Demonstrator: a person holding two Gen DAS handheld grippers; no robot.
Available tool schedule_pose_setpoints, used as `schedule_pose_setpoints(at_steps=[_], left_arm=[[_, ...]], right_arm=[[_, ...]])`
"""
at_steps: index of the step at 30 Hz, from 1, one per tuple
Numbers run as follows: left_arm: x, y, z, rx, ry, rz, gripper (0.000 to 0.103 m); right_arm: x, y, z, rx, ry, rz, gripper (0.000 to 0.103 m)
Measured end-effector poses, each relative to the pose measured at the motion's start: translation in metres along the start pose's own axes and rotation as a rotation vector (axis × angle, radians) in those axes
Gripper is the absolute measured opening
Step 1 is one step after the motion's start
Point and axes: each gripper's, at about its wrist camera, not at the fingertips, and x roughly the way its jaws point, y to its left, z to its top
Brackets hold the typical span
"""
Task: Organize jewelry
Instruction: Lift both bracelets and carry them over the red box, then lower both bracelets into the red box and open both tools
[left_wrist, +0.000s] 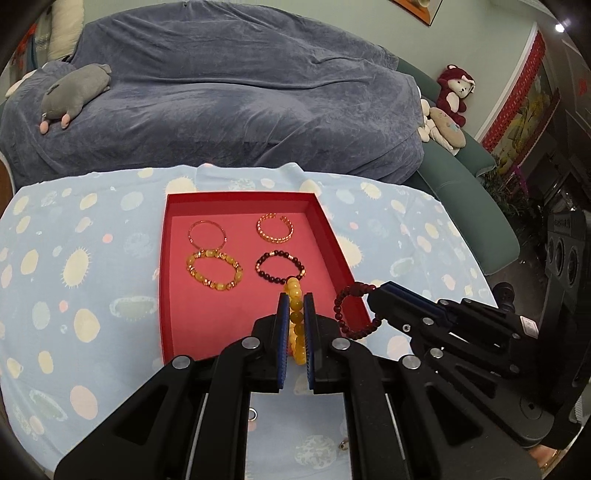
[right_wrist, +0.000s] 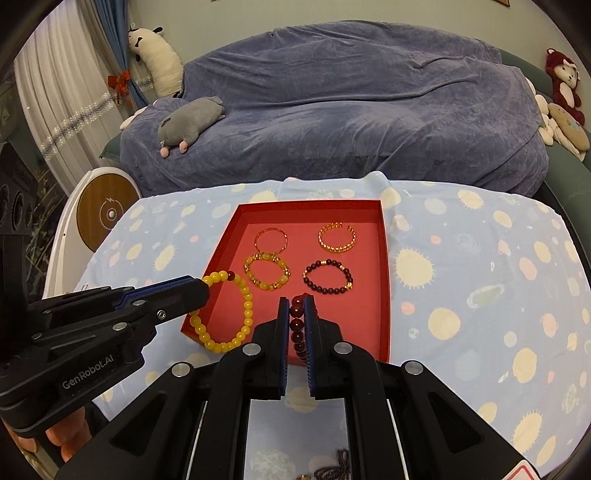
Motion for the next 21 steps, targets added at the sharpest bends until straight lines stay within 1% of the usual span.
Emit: schedule_pose_setpoints(at_steps=[5, 8, 12, 15, 18, 21], left_arm=[[0.011, 0.013, 0.022, -0.054, -0.005, -0.052, 0.007], [0.021, 0.024, 0.027, -0.108, 0.004, -0.096, 0.007], [0.042, 0.044, 0.022, -0.200, 0.038, -0.145, 0.007], [0.061, 0.061, 0.011, -0.269, 0.085, -0.183, 0.007], [0.079, 0.076, -0.003, -0.299, 0.134, -0.149, 0.007], [0.089, 0.085, -0.015, -0.288, 0.150, -0.073, 0.007]], right_arm=[[0.022, -0.001, 0.013, 0.025, 0.009, 0.020, 0.008], [0.038, -0.004, 0.015, 0.061, 0.027, 0.045, 0.008], [0.061, -0.011, 0.011, 0.122, 0.061, 0.073, 0.008], [0.077, -0.012, 0.005, 0.118, 0.094, 0.047, 0.008], [0.091, -0.013, -0.002, 0.115, 0.128, 0.039, 0.008], [0.101, -0.016, -0.010, 0.121, 0.150, 0.034, 0.008]])
